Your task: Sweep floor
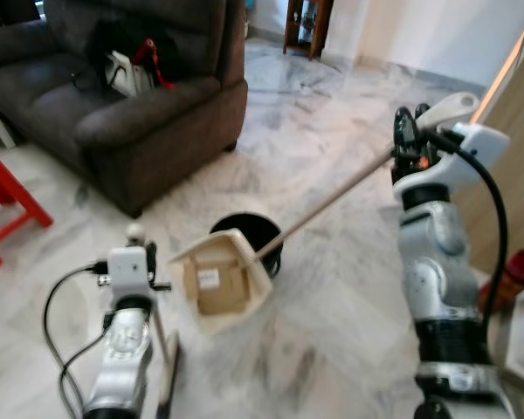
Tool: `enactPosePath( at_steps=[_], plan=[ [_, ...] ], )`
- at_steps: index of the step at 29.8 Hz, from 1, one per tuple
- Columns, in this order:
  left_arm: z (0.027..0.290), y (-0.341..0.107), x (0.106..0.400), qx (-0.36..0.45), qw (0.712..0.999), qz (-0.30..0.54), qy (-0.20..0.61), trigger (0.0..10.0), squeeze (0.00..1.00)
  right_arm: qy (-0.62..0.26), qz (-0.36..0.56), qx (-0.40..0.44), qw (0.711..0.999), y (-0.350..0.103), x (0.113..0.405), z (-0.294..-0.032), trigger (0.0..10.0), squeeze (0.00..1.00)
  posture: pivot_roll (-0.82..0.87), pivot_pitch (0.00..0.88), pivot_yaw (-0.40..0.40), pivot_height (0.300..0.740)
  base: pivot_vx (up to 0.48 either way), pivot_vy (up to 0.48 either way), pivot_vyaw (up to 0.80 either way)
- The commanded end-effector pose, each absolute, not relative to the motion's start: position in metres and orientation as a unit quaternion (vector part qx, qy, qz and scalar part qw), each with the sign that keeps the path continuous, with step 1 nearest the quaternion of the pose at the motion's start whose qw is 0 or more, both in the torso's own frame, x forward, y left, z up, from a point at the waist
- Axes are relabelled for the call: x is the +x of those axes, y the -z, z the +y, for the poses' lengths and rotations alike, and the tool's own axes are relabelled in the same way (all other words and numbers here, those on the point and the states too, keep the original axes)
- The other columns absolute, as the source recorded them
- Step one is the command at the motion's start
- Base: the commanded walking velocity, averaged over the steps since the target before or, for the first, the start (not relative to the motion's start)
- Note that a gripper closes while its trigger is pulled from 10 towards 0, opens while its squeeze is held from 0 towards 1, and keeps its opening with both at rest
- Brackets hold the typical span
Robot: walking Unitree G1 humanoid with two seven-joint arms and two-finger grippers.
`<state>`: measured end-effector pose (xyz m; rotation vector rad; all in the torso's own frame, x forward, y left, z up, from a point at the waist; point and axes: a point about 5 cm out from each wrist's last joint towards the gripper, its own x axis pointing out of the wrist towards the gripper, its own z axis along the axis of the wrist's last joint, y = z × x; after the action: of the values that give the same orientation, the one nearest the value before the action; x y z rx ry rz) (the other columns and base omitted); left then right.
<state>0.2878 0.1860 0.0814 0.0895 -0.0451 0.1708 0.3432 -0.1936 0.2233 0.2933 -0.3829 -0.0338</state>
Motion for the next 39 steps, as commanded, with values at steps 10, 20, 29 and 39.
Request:
enactPosePath(
  at_steps=[10,20,29,39],
  plan=[
    [0.1887,-0.0893,0.2896,0.049,0.994,-0.042,-0.089,10.0,0.0,0.004,-0.215,0.153,0.964,-0.2415,0.3432,-0.1878,10.0,0.0,-0.01,0.0,-0.052,0.74,0.306,0.0,0.0],
    [0.1884,-0.0894,0.2899,0.048,0.994,-0.044,-0.089,10.0,0.0,-0.009,-0.216,0.152,0.964,-0.2449,0.3436,-0.1845,10.0,0.0,-0.01,0.0,-0.055,0.74,0.305,0.0,0.0],
    [0.1883,-0.0898,0.2901,0.047,0.994,-0.045,-0.091,10.0,0.0,-0.023,-0.222,0.143,0.964,-0.2494,0.343,-0.1814,10.0,0.0,-0.01,0.0,-0.056,0.74,0.305,0.0,0.0],
    [0.1889,-0.0901,0.2903,0.047,0.994,-0.046,-0.092,10.0,0.0,-0.031,-0.226,0.146,0.963,-0.2508,0.3423,-0.1792,10.0,0.0,-0.01,0.0,-0.057,0.74,0.306,0.0,0.31]
  ],
)
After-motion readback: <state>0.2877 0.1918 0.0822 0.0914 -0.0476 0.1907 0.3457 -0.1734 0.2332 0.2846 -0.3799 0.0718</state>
